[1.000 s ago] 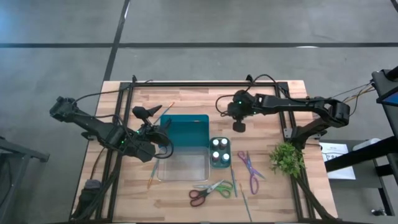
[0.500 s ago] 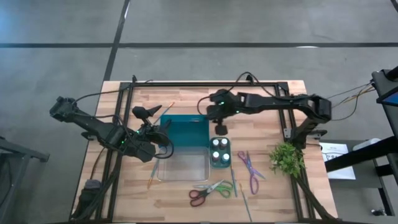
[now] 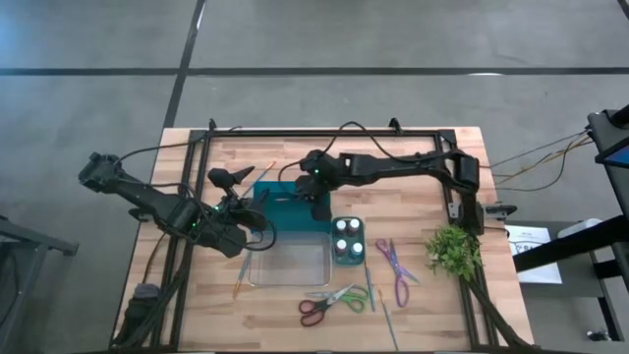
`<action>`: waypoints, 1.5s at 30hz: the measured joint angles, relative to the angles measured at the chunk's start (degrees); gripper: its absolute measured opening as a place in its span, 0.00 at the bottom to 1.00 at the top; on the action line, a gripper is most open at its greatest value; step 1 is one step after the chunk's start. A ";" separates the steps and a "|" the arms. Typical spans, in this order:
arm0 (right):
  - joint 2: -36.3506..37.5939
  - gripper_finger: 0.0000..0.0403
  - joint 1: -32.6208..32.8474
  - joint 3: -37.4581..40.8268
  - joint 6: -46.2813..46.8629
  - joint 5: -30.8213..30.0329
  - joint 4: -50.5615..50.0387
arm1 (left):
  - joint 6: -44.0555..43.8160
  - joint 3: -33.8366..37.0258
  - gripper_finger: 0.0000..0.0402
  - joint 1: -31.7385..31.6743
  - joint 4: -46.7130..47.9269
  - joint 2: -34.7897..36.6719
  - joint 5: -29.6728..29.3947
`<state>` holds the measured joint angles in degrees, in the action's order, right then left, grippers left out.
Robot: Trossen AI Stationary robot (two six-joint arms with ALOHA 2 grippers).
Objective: Pick & Place Paint Supplies
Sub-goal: Put the blue paint brush into the blue bin
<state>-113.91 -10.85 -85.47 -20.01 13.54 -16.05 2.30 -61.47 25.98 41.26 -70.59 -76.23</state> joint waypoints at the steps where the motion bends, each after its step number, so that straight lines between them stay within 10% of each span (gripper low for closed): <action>1: -0.37 0.02 -0.02 -0.45 0.06 0.00 -0.02 | -0.26 0.00 0.88 0.00 0.22 0.00 0.02; 17: 2.13 0.03 -0.27 -0.46 1.87 -2.09 -0.87 | -0.87 0.00 0.88 0.00 0.87 0.00 0.44; 29: 4.45 0.36 -0.55 -0.44 3.02 -4.02 -3.57 | -0.87 0.00 0.88 -0.04 0.88 0.00 0.44; 39: 21.77 0.39 3.39 9.82 17.40 -5.48 -18.75 | -1.76 0.02 0.88 0.01 2.08 0.00 0.44; 45: 35.57 0.39 10.46 21.36 32.71 -18.32 -17.52 | -1.76 0.02 0.88 0.02 1.88 0.00 0.44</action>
<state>-78.35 -0.40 -64.11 12.70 -4.78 -33.58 0.54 -61.45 26.00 43.13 -70.59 -75.79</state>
